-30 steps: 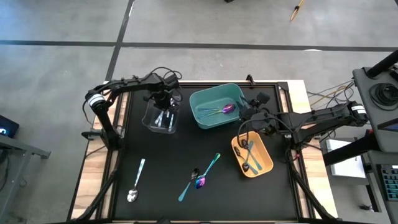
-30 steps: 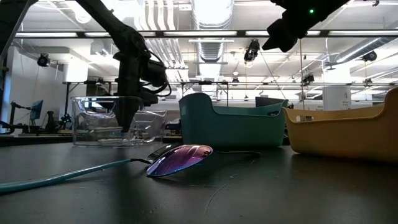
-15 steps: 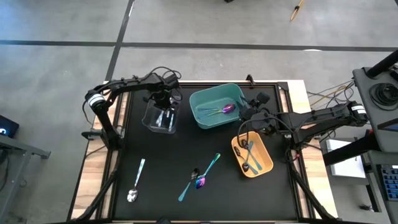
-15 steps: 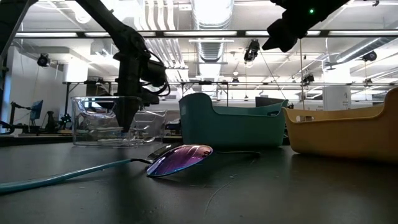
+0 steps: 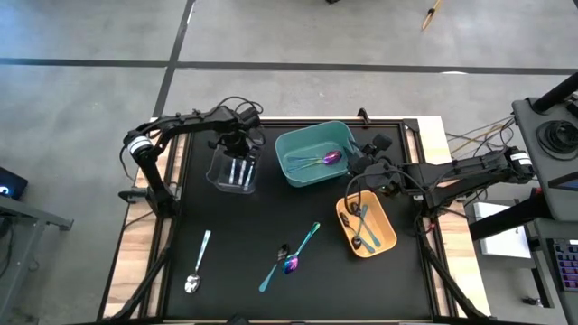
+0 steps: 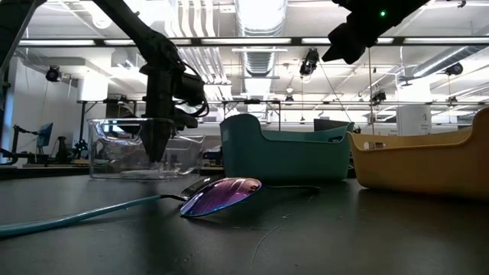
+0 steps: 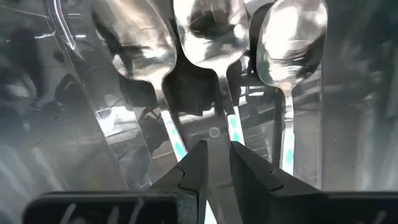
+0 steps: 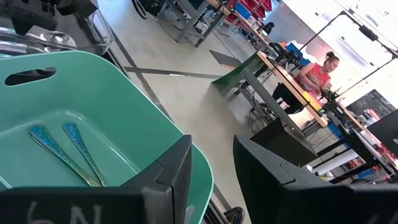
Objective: Sort silverware by color (type)
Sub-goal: Put the patterned blue spoon into the transparent bin, then put the purple spoon into the green bin
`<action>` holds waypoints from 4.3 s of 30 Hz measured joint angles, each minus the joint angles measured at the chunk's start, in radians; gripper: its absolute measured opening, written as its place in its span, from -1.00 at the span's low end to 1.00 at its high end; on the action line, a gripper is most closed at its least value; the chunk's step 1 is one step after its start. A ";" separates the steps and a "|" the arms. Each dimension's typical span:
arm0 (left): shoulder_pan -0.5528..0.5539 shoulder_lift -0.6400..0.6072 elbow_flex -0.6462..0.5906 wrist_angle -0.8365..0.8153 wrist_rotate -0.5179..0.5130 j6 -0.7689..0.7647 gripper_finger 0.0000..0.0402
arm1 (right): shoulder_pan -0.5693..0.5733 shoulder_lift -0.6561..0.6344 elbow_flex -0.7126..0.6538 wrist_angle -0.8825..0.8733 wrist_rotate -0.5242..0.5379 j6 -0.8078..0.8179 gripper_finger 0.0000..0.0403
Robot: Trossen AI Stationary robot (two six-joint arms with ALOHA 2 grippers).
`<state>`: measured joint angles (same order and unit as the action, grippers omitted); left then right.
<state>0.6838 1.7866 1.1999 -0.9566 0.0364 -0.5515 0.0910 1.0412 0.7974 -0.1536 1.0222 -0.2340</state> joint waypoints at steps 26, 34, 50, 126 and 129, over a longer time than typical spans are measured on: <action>-0.303 -0.472 -0.060 -0.001 -0.282 0.098 -0.73 | 0.000 0.000 0.029 -0.008 -0.035 0.086 -0.46; -0.649 -0.631 -0.232 0.170 -0.454 0.042 -0.73 | 0.000 0.000 0.029 0.094 -0.294 0.088 -0.46; -0.924 -0.684 -0.540 0.753 -0.706 0.480 -0.74 | 0.003 0.169 0.110 0.161 -0.591 0.338 -0.46; -0.675 -1.297 -0.727 0.936 -0.394 1.038 -0.81 | 0.184 0.911 0.714 -0.536 -1.052 0.259 -0.14; -0.676 -1.297 -0.727 0.939 -0.394 1.038 -0.81 | 0.187 0.927 0.714 -0.483 -1.056 0.237 -0.14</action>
<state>0.0082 0.4892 0.4725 -0.0173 -0.3573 0.4866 0.2775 1.9685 1.5112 -0.6370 -0.0341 0.0029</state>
